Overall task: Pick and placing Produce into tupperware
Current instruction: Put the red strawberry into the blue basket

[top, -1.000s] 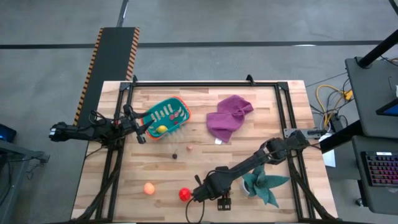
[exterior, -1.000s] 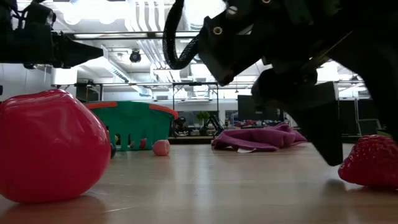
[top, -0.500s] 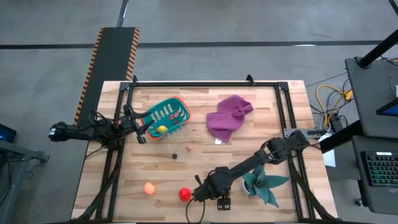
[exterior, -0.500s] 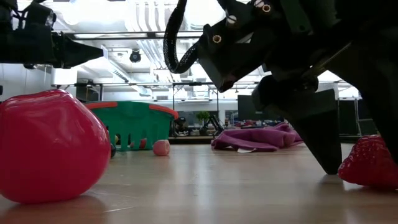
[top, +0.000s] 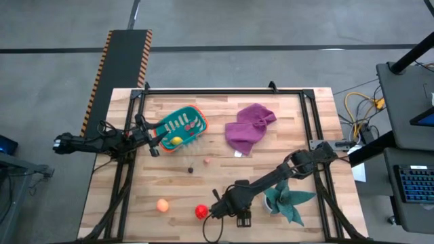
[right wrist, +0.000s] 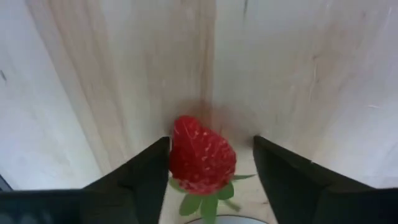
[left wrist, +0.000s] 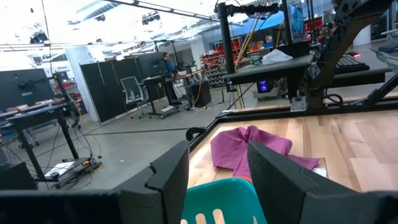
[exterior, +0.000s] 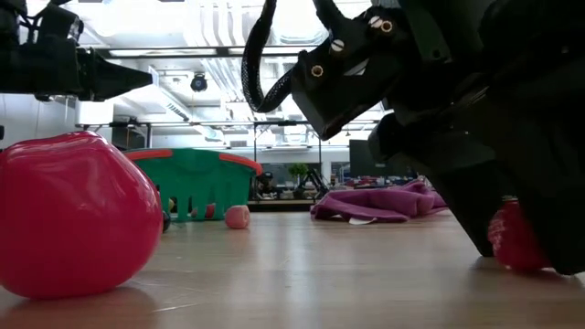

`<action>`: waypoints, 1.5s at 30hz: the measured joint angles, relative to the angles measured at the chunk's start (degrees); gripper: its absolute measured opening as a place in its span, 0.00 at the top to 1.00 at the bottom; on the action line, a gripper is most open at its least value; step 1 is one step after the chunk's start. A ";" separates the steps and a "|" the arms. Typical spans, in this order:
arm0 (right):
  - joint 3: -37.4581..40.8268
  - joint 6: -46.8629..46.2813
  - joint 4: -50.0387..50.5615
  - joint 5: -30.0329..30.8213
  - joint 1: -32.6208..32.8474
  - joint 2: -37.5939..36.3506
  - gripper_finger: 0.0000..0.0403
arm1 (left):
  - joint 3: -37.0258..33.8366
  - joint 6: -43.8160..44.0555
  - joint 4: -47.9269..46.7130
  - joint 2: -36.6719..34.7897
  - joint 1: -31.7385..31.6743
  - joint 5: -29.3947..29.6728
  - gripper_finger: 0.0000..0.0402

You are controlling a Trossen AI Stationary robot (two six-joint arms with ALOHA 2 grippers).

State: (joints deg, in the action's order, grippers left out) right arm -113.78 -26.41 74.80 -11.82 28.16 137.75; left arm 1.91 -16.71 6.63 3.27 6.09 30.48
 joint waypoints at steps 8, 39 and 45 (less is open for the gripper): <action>0.02 -0.15 0.49 -0.41 0.00 0.07 0.65 | 0.00 -0.01 -0.02 0.00 0.00 0.02 0.62; -8.52 7.39 1.32 2.03 -0.89 -0.13 0.71 | 0.00 0.00 -0.06 -0.02 0.00 0.02 0.62; -14.32 12.39 1.18 12.02 -2.26 -0.30 0.71 | 0.00 0.00 -0.06 -0.02 0.00 0.01 0.62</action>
State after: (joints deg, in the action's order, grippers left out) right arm -128.09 -14.03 75.99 0.21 25.91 137.46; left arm 1.91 -16.71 6.57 3.25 6.09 30.49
